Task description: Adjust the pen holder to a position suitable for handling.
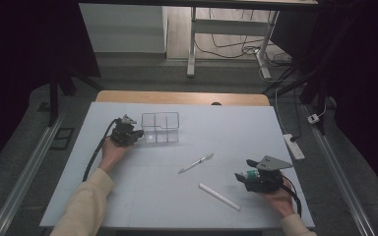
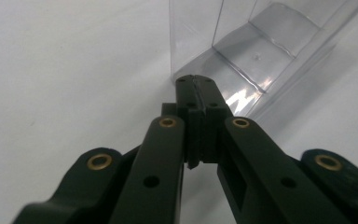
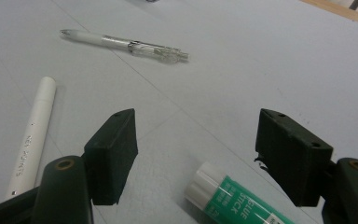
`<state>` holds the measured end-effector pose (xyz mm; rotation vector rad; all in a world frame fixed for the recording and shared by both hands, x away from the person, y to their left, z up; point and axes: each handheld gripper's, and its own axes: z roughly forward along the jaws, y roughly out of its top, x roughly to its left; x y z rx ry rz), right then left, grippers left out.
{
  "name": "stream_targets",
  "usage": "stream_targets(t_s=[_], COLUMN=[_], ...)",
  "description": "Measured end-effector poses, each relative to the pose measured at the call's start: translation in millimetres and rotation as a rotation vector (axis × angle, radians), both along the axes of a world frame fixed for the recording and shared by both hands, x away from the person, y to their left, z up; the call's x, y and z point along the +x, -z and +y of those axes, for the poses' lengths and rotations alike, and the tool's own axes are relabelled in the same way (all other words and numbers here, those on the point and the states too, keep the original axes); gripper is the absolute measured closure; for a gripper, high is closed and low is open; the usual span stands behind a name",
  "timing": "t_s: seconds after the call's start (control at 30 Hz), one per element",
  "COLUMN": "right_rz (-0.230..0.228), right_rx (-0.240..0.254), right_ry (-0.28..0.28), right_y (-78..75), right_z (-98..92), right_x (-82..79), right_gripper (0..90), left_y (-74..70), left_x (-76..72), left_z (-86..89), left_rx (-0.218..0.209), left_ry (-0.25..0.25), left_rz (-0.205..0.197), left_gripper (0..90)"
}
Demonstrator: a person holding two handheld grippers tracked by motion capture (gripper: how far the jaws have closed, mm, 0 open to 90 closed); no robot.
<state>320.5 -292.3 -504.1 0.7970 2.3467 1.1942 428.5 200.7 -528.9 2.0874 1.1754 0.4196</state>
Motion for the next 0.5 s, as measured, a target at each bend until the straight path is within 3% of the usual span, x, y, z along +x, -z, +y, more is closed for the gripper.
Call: stream_targets(t_s=[0.5], right_rz=[0.002], right_rx=[-0.003], right_ry=[0.003], right_y=[1.9], right_z=[1.5], right_x=[0.4], right_gripper=[28.8], left_y=[-1.5], left_x=[8.4], left_z=[-24.7], left_rx=[0.000], left_ry=[0.038], left_rz=[0.000], left_gripper=[89.1])
